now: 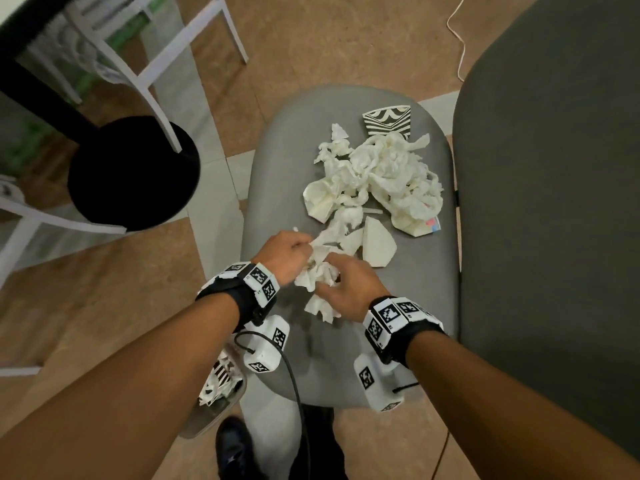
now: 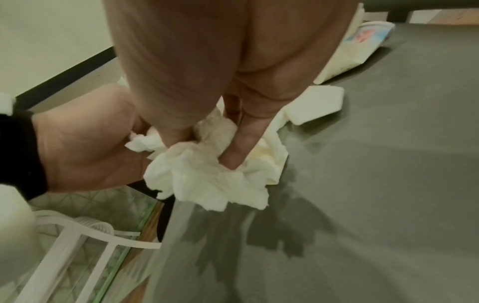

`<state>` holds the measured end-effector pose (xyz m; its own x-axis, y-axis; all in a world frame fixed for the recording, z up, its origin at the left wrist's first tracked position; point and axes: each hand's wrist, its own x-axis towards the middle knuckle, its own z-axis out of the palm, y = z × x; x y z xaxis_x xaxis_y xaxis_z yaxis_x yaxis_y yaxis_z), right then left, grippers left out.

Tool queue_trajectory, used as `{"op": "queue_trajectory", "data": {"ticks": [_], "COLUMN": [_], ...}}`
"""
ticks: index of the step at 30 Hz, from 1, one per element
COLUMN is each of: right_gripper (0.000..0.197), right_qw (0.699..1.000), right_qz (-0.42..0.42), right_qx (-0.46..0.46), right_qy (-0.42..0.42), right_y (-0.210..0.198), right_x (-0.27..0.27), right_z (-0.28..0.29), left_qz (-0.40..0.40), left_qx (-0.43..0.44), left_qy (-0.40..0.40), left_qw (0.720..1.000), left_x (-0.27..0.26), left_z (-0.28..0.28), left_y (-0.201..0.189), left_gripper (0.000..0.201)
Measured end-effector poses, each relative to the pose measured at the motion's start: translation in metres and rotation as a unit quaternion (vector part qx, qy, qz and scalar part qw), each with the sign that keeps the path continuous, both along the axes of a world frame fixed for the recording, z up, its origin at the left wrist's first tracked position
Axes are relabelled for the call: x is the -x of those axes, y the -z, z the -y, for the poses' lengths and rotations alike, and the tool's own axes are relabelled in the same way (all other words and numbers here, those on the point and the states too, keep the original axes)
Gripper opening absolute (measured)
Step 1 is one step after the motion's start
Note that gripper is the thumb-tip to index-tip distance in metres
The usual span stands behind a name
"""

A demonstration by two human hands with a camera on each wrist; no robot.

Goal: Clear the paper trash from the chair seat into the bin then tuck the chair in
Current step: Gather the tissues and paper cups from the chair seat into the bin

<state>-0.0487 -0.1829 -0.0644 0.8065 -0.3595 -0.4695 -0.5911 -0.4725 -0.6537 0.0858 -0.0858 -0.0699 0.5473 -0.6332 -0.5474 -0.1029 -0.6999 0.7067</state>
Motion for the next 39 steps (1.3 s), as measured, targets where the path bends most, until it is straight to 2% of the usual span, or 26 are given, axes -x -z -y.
{"op": "queue_trajectory", "data": {"ticks": [3, 7, 10, 12, 15, 17, 19, 21, 22, 25, 26, 28, 32, 34, 37, 39], "right_gripper": [0.030, 0.033, 0.026, 0.028, 0.043, 0.062, 0.085, 0.094, 0.088, 0.030, 0.021, 0.020, 0.031, 0.033, 0.029, 0.028], "right_qw": [0.999, 0.997, 0.995, 0.994, 0.990, 0.988, 0.991, 0.996, 0.998, 0.999, 0.998, 0.996, 0.990, 0.985, 0.967, 0.952], "right_qz": [0.038, 0.063, 0.077, 0.084, 0.082, 0.085, 0.079, 0.054, 0.036, -0.011, -0.020, -0.034, -0.084, -0.115, -0.162, -0.201], "right_qx": [-0.003, 0.019, 0.023, 0.022, -0.015, -0.034, -0.044, -0.047, -0.046, -0.036, -0.034, -0.045, -0.045, -0.045, -0.029, -0.021], "right_qy": [0.032, 0.048, 0.055, 0.072, 0.117, 0.128, 0.096, 0.052, 0.028, -0.039, -0.053, -0.065, -0.105, -0.123, -0.194, -0.228], "right_y": [-0.004, -0.010, -0.012, -0.014, -0.018, -0.021, -0.019, -0.015, -0.011, 0.001, 0.004, 0.010, 0.038, 0.057, 0.089, 0.125], "right_x": [-0.011, -0.024, -0.032, -0.037, -0.042, -0.047, -0.052, -0.059, -0.062, -0.074, -0.077, -0.083, -0.087, -0.086, -0.084, -0.079], "right_z": [-0.016, -0.033, -0.047, -0.060, -0.077, -0.091, -0.105, -0.122, -0.131, -0.159, -0.169, -0.190, -0.232, -0.252, -0.283, -0.301], "left_qz": [-0.017, -0.066, -0.074, -0.070, -0.070, -0.075, -0.078, -0.081, -0.085, -0.104, -0.109, -0.114, -0.123, -0.128, -0.142, -0.141], "left_qx": [0.012, 0.030, 0.060, 0.078, 0.095, 0.104, 0.098, 0.069, 0.059, 0.045, 0.041, 0.029, -0.009, -0.036, -0.086, -0.118], "left_qy": [-0.017, -0.048, -0.072, -0.089, -0.121, -0.146, -0.162, -0.175, -0.180, -0.205, -0.218, -0.243, -0.278, -0.298, -0.284, -0.263], "left_qw": [1.000, 0.996, 0.993, 0.991, 0.986, 0.981, 0.979, 0.979, 0.978, 0.972, 0.969, 0.963, 0.953, 0.945, 0.944, 0.947], "left_x": [0.003, -0.004, -0.010, -0.014, -0.019, -0.024, -0.030, -0.035, -0.037, -0.040, -0.040, -0.037, -0.025, -0.017, -0.001, 0.010], "left_z": [-0.012, -0.035, -0.049, -0.060, -0.074, -0.089, -0.108, -0.130, -0.141, -0.177, -0.189, -0.214, -0.264, -0.287, -0.320, -0.338], "left_y": [-0.009, -0.016, -0.022, -0.025, -0.031, -0.031, -0.030, -0.025, -0.022, -0.014, -0.010, 0.002, 0.036, 0.058, 0.094, 0.116], "left_gripper": [0.021, 0.035, 0.030, 0.027, 0.027, 0.029, 0.031, 0.033, 0.034, 0.033, 0.034, 0.038, 0.026, 0.028, 0.032, 0.031]}}
